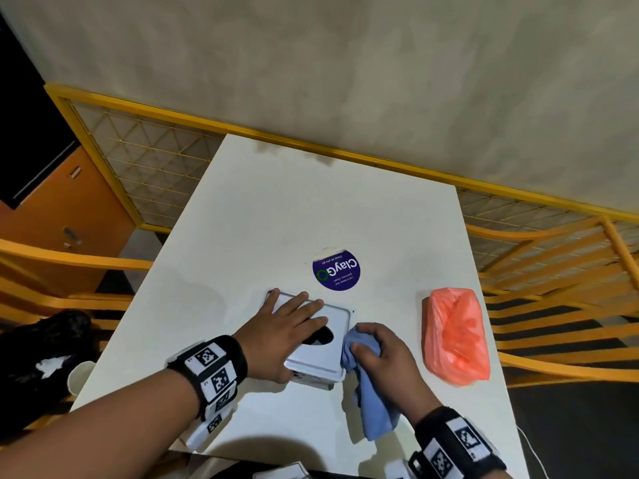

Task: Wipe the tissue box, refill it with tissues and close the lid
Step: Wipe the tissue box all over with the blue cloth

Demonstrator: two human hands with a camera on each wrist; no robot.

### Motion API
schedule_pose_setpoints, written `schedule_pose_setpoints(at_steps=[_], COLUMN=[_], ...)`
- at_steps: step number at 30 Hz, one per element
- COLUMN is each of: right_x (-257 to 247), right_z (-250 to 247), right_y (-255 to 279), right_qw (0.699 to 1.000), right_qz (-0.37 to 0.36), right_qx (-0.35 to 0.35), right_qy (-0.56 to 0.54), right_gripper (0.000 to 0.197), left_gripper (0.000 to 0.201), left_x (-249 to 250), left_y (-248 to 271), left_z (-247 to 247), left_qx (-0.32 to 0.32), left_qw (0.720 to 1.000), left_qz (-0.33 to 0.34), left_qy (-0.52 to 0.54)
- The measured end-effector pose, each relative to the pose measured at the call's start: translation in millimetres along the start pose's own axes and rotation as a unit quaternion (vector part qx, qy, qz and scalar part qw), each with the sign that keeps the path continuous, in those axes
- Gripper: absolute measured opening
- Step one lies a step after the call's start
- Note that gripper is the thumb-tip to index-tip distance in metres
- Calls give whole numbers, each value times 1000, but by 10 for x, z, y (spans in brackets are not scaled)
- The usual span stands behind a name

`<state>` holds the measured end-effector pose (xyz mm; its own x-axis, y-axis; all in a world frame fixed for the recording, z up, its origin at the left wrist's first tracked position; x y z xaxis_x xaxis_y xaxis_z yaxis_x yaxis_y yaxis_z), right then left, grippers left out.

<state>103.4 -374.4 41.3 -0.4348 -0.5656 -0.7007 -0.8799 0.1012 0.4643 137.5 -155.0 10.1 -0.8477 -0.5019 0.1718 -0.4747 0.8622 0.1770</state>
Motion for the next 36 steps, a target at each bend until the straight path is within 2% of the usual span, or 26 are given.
schedule_pose_setpoints(at_steps=[6,7,9,10,14,15,17,18,19,21,24,27,29,34,36], right_x=[-174,-211,-292,-311,-279,-230,-59,45,133,222,179,149,91,-47,-92], right_z=[41,48,84,109,166,185,246,272,293,307,286,236,221,188,159], right_y=[-124,-141,-160,-174,-152,-122,-33,19,65,132,183,145,86,-134,-155], right_qw=[998,997,991,988,977,970,957,952,951,966,994,998,997,978,978], right_qz=[-20,-29,-55,-64,-101,-119,-109,-86,-76,-85,-81,-43,-59,-78,-69], right_qx=[20,27,36,38,55,65,71,69,60,36,14,37,40,52,42], right_qy=[61,71,112,133,177,203,259,285,294,242,73,3,28,184,190], right_gripper=[32,27,5,5,28,29,13,13,25,33,12,20,19,19,21], left_gripper=[111,111,112,112,114,114,115,115,115,115,116,117,116,114,114], left_x=[12,15,20,23,50,54,60,61,57,55,47,47,46,36,39], left_y=[-14,-12,-13,-14,-18,-19,-18,-18,-17,-15,-16,-12,-14,-15,-15], left_z=[36,39,45,54,79,88,104,110,113,112,100,85,79,67,70], left_qx=[1,2,1,0,-2,-2,1,3,5,6,11,17,13,5,4], left_qw=[1000,1000,1000,1000,999,999,999,999,999,999,999,999,999,999,999], left_qz=[-3,-3,-6,-8,-17,-17,-16,-15,-14,-12,-8,-5,-5,-7,-6], left_qy=[-16,-18,-21,-24,-36,-38,-44,-45,-46,-47,-46,-43,-43,-36,-37])
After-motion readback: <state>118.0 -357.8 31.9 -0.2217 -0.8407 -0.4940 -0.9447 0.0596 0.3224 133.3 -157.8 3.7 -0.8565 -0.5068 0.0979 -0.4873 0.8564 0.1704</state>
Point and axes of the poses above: each hand's wrist, its own y-axis away from the middle knuckle, its own z-axis out of the palm, x = y × z, the point moved 4 cm from there along -y, towards the middle knuckle, and after that the axes turned 15 degrees about z, right-handed, at the moved point
